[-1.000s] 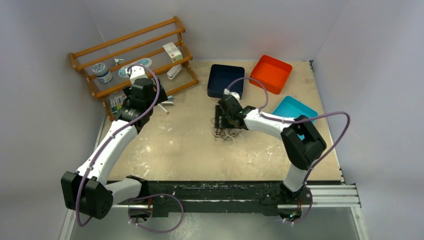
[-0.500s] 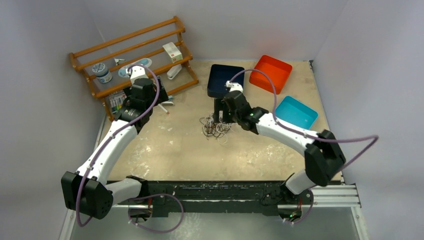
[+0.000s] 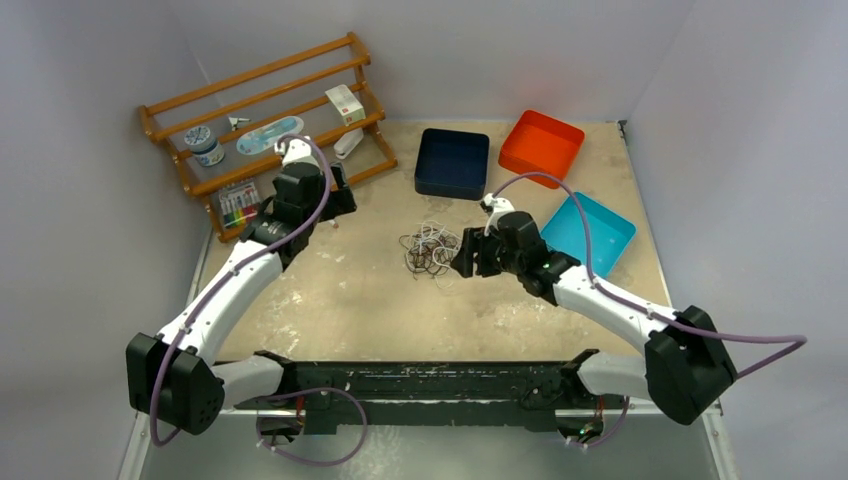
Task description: Untangle the cables
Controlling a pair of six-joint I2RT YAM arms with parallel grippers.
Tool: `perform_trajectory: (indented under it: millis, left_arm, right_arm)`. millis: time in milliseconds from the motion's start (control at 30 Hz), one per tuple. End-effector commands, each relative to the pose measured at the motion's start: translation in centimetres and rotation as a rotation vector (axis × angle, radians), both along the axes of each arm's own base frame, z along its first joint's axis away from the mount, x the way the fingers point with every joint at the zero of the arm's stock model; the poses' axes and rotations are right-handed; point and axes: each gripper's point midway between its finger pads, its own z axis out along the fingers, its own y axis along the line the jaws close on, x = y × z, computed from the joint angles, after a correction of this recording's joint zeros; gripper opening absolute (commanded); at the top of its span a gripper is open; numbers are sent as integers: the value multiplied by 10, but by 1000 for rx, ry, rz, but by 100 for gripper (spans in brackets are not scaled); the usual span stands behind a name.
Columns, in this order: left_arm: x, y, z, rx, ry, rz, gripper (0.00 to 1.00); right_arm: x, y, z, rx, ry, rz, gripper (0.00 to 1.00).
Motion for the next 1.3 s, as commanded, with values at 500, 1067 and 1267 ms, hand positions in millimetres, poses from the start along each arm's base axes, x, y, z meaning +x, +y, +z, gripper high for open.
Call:
perform_trajectory:
  millis: [500,1067,1267]
  left_arm:
    - [4,-27,9,-93,-45,-80,83]
    - [3,-20,21,-92,-93,-49,82]
    - [3,-23,40,-132,-156,-63,82]
  right_arm:
    - [8,44,-36,108,-45,191,52]
    - [22,42,-24,80,-81,160,7]
    - [30,38,28,81,-180,138,0]
